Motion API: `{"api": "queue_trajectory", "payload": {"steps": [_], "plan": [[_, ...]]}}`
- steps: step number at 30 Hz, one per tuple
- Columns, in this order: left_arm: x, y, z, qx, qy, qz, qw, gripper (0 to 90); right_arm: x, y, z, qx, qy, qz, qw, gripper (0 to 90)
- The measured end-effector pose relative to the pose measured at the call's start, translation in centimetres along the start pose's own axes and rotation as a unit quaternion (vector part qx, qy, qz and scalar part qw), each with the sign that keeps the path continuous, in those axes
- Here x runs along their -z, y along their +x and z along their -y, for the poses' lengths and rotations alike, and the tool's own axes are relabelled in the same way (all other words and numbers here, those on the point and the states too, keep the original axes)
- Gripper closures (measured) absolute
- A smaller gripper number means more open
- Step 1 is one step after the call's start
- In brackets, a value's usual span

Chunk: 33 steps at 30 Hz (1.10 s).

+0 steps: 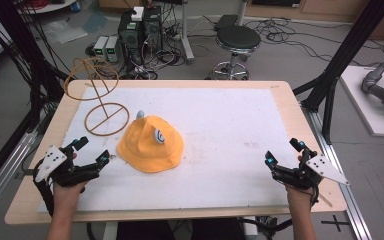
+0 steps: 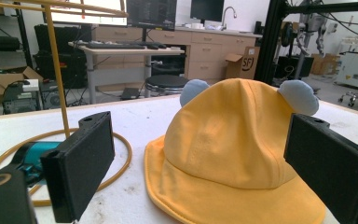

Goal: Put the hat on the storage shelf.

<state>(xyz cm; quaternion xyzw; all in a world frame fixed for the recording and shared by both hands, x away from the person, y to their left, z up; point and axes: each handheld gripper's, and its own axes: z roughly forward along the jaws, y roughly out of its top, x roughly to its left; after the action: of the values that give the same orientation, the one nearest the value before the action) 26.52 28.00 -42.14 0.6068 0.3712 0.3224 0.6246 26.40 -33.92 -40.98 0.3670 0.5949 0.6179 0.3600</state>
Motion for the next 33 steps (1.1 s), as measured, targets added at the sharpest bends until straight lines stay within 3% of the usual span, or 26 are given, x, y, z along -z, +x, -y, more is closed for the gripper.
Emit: {"api": "queue_trajectory", "payload": {"steps": [12,19,33], "plan": [[-0.1,-0.1,-0.1,0.003,-0.003,-0.002,1.0000,8.9,-0.1,0.1,0.1,0.001,0.003,-0.004,1.0000,3.1],[-0.7,-0.2,-0.4,0.011,0.002,0.010,0.9999,8.8,0.1,0.1,0.0,-0.002,0.003,-0.001,1.0000,3.1],[-3.1,-1.7,-1.1,-0.012,0.010,0.031,0.9994,8.9,0.6,0.0,0.1,0.000,0.004,0.005,1.0000,3.1]]}}
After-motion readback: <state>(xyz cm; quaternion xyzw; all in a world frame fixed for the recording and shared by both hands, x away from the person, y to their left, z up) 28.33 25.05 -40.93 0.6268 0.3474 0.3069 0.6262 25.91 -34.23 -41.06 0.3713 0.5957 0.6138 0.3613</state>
